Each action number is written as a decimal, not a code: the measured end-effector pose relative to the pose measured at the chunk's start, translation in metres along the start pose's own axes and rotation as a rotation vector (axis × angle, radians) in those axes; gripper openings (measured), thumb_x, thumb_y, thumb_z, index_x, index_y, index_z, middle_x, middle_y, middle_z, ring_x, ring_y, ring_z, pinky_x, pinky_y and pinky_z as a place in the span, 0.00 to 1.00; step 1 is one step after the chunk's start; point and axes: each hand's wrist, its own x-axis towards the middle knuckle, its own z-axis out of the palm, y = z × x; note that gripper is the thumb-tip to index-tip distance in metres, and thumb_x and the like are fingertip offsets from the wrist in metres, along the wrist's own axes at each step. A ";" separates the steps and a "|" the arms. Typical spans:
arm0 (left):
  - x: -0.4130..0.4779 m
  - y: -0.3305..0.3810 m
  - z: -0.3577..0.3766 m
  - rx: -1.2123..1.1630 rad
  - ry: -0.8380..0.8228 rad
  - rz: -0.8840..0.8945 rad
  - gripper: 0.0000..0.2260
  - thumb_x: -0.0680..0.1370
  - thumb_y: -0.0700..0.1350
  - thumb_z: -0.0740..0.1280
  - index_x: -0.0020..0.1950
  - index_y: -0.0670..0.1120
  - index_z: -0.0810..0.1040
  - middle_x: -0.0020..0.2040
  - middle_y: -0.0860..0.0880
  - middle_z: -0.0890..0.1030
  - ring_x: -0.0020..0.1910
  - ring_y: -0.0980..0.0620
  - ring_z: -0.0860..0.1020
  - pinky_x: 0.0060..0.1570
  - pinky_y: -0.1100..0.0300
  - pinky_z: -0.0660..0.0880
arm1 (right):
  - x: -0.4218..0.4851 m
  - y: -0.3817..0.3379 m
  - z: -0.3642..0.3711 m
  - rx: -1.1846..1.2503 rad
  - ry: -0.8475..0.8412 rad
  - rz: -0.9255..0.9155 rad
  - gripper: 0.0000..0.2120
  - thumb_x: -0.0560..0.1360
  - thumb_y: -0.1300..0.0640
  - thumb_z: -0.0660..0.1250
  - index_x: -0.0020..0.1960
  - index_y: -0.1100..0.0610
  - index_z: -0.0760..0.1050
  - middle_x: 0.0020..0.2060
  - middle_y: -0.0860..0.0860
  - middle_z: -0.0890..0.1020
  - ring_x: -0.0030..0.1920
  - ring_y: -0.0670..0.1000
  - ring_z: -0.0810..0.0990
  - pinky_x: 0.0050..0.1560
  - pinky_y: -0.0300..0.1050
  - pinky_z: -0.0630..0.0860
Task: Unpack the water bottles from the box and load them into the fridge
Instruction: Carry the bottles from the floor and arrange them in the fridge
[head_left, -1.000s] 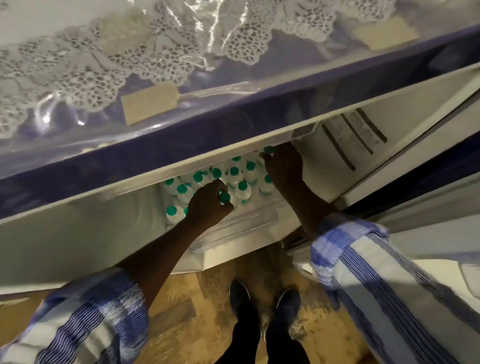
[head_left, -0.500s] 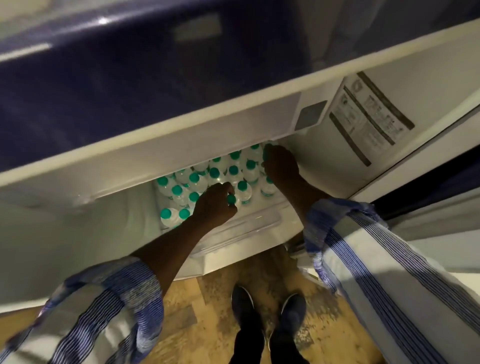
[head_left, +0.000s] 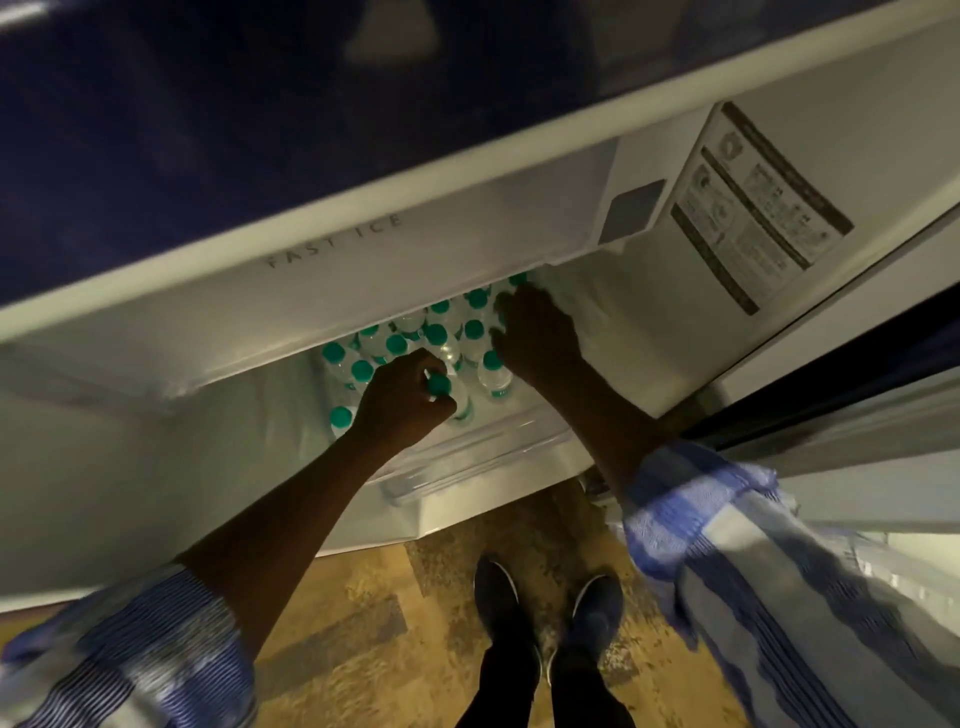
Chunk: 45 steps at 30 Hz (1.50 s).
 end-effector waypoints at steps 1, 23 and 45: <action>-0.001 0.000 -0.003 0.003 -0.007 -0.006 0.16 0.71 0.45 0.75 0.57 0.45 0.78 0.50 0.46 0.84 0.48 0.49 0.83 0.52 0.56 0.79 | -0.006 -0.002 0.007 0.042 -0.145 -0.016 0.19 0.78 0.48 0.66 0.65 0.55 0.71 0.58 0.57 0.76 0.55 0.57 0.78 0.52 0.52 0.79; 0.031 0.020 0.010 0.024 -0.072 0.097 0.16 0.73 0.44 0.74 0.58 0.42 0.77 0.50 0.42 0.84 0.49 0.45 0.82 0.51 0.55 0.78 | -0.040 -0.001 0.017 0.049 -0.158 -0.134 0.33 0.72 0.41 0.72 0.72 0.53 0.67 0.62 0.58 0.74 0.59 0.58 0.77 0.57 0.52 0.77; 0.042 -0.040 0.046 0.688 -0.036 0.204 0.21 0.79 0.46 0.67 0.70 0.44 0.69 0.59 0.41 0.76 0.57 0.42 0.76 0.55 0.51 0.73 | -0.044 -0.020 0.065 0.183 0.069 -0.029 0.16 0.75 0.48 0.71 0.58 0.57 0.78 0.51 0.54 0.82 0.51 0.56 0.82 0.48 0.53 0.81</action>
